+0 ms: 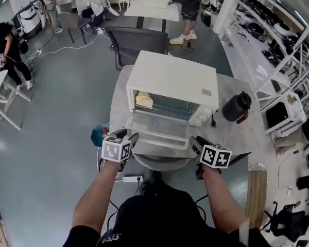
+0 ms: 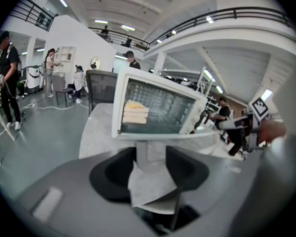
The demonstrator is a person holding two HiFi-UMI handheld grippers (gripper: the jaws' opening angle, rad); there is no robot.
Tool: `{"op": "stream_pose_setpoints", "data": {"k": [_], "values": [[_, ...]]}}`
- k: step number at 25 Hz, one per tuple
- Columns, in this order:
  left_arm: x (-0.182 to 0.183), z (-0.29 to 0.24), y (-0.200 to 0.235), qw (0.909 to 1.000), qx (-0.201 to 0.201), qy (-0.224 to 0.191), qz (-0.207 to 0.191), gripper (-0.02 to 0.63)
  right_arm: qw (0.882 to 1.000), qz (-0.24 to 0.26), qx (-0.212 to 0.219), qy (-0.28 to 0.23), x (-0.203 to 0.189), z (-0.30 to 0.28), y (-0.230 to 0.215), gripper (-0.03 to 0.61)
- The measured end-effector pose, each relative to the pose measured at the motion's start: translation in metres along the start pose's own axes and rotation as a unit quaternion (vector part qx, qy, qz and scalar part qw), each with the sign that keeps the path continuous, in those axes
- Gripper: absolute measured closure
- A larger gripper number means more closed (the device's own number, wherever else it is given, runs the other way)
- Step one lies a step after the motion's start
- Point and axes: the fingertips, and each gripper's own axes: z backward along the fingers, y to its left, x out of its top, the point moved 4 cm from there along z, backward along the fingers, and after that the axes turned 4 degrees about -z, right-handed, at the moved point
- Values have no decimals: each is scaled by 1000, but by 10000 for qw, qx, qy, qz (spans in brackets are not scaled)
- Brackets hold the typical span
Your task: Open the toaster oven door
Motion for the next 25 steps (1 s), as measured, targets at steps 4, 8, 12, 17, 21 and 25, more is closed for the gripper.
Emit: {"op": "stream_pose_setpoints", "data": {"k": [4, 8, 12, 17, 21, 25], "values": [[-8, -1, 1, 9999, 17, 33, 97, 399, 9997, -98, -62, 200, -10, -12, -6, 435], [-20, 3, 2, 9997, 81, 217, 72, 399, 9989, -231, -18, 409, -23, -15, -7, 425], [-30, 14, 2, 9995, 109, 303, -25, 399, 9974, -471, 39, 544, -38, -18, -11, 419], [-33, 39, 14, 9993, 294, 65, 239, 397, 9966, -607, 58, 563, -45, -21, -15, 431], [-19, 53, 28, 9977, 508, -200, 411, 397, 9965, -579, 53, 600, -48, -20, -15, 430], [-10, 49, 36, 9972, 583, -245, 395, 396, 9964, -536, 18, 662, -52, -21, -14, 431]]}}
